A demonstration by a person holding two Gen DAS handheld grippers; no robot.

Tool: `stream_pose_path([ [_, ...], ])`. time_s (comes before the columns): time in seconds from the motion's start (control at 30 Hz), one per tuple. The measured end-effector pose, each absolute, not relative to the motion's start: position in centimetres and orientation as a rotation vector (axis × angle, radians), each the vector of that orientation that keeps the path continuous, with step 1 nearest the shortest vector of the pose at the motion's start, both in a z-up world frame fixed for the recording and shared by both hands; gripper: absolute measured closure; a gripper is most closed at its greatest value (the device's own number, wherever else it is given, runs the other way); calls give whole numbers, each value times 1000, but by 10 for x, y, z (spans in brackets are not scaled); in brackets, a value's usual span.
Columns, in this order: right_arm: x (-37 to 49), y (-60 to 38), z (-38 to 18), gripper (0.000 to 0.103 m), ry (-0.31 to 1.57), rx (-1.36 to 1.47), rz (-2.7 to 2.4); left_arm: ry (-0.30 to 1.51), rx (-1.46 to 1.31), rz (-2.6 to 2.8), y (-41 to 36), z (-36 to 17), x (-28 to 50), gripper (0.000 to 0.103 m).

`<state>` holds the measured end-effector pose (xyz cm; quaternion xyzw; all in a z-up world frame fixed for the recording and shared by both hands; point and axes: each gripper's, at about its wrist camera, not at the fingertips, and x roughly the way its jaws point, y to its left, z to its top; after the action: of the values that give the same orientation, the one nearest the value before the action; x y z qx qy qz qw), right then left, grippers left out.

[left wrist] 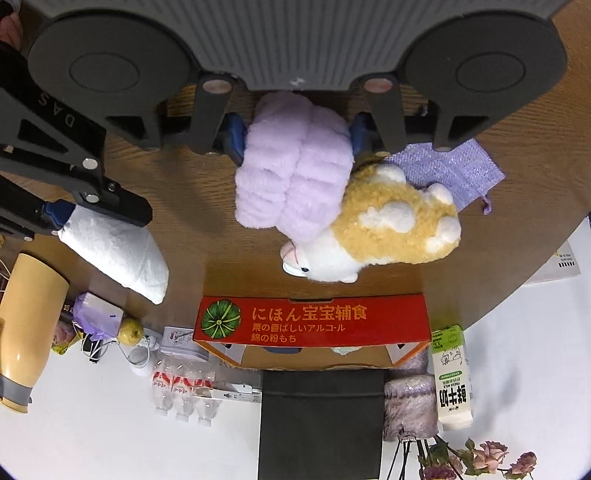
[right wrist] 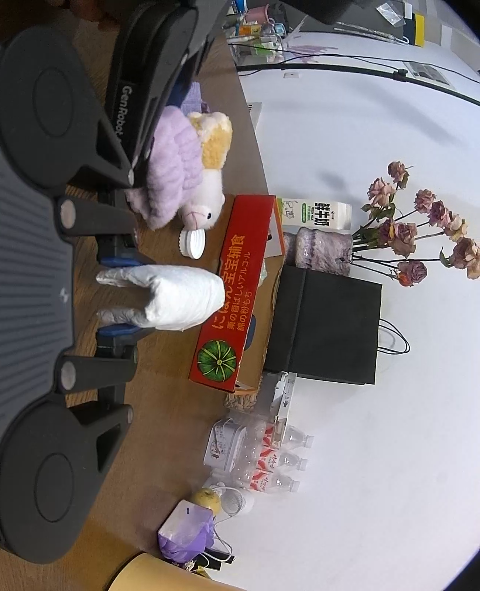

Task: Organize objects
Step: 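Carry the lilac headband and white cloth to the cardboard box with both tools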

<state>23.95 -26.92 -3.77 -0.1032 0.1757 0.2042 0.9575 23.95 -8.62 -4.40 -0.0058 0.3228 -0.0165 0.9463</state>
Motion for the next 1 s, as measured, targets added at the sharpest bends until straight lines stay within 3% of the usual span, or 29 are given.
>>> stream_pose_path([
  [1.0,241,-265,-1,76,293,-109,422,480,-28,-52,-64,19,222,58],
])
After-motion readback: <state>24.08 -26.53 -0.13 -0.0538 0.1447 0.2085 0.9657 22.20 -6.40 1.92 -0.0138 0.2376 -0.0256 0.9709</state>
